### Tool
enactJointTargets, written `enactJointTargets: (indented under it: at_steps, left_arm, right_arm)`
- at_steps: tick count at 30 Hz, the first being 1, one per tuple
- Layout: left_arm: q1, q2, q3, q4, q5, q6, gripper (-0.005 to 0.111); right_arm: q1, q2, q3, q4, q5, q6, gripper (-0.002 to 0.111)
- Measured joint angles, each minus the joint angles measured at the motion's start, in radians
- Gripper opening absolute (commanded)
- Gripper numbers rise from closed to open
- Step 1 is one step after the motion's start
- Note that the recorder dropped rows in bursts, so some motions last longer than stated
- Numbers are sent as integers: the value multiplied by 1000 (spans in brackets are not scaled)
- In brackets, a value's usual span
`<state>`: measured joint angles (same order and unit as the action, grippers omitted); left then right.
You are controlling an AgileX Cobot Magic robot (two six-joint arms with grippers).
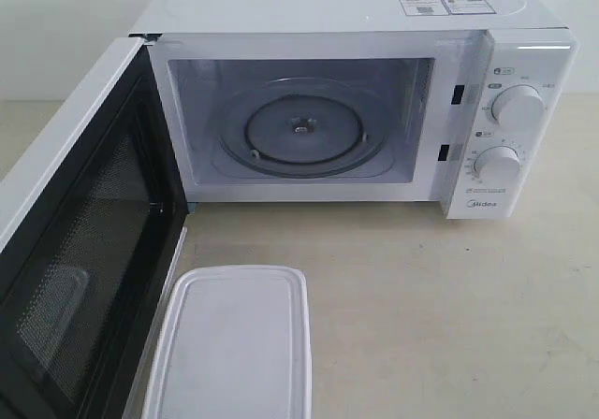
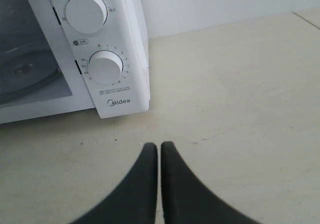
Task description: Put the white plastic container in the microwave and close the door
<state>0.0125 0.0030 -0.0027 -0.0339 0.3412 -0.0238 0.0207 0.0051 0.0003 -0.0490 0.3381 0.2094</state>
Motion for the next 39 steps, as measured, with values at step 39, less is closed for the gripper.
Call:
enactJointTargets:
  at_steps: [39]
  left_arm:
    - [0,0,0,0,0,0,4]
  right_arm:
    - [0,65,-361,134,-971,70,0]
